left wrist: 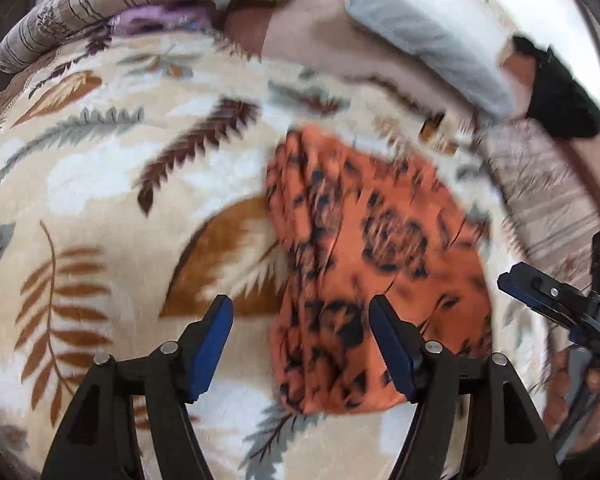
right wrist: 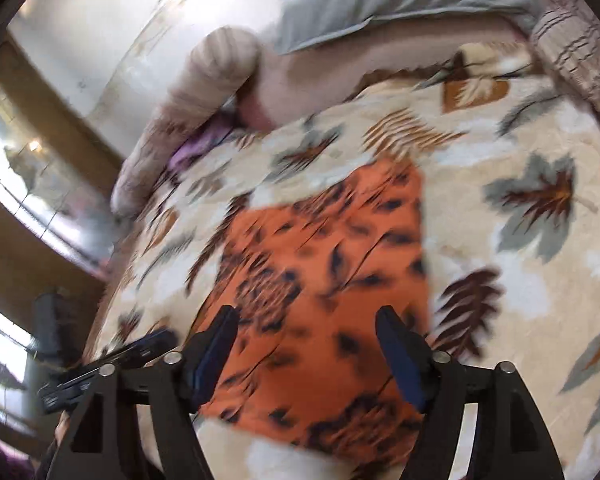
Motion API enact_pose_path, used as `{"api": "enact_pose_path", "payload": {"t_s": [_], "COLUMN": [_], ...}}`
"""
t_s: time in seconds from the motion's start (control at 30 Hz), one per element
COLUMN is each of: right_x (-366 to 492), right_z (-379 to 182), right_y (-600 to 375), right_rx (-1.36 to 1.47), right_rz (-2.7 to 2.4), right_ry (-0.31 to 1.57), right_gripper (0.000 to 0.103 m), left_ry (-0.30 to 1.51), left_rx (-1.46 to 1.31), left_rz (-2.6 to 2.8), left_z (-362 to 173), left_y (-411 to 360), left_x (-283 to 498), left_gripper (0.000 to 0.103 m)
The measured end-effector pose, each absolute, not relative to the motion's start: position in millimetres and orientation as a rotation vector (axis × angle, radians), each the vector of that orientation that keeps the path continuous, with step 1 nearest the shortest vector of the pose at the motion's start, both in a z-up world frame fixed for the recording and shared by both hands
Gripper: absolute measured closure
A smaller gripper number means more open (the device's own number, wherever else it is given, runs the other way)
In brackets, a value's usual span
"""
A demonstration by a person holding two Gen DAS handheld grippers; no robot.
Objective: Fold small clothes
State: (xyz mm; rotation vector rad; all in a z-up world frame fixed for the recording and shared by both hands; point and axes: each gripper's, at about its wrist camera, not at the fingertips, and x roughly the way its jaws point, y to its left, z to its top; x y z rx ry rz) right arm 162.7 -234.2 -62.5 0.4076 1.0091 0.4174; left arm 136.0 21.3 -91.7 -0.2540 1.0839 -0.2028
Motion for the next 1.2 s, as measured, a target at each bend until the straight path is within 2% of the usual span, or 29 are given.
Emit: {"api": "enact_pose_path", "payload": {"t_s": [0.07,0.13,0.43,0.5,0.57,0.63,0.73,0.8,0.87,1.2], "right_x": [166,162,110,92,79,68,57,50,42,29], "right_z": [-82,-85,-26,-17,-14,-15,-17,-12,-5,8], "right_y": [-228,-230,-220,-221,-210,-205,-209,-210,-210,-207], "right_rx": [0.407,0.413,0.314,0.228,0.106,-0.001,-0.018,-0.03,-0.043,-0.052], "right_rz": [0.401,0.382,0.358,0.327,0.254,0.165,0.116,0.091,0.08,0.079], "right_ry": [1.075,1.075,0.942,0.927,0.926,0.932,0.928,0.915,0.894,0.872], "right_gripper": [0.028,0.028,0.028,0.027,0.021,0.021,0.021,0.016,0.013,0.013], "left_ry": [1.168,1.141,0.979,0.932,0.894,0.844,0.829,0.802,0.793,0.772], "left_rx": [-0.212,-0.243,-0.204,-0.159,-0.132,-0.127,-0.152,-0.157,-0.145,-0.083], "left_rz": [-0.183,-0.167,-0.135,-0.114,-0.084,-0.049,-0.035,-0.021,-0.008,0.008], "left_z": [-110,-108,-48,-31,-18,-4,11,20,26,41], "left_y": [14,20,22,10,2,-3,-4,-3,-5,-20], "left_x": [141,135,77,66,57,47,37,31,27,12], "left_gripper": [0.031,0.031,0.031,0.028,0.018,0.017,0.016,0.016,0.011,0.008]}}
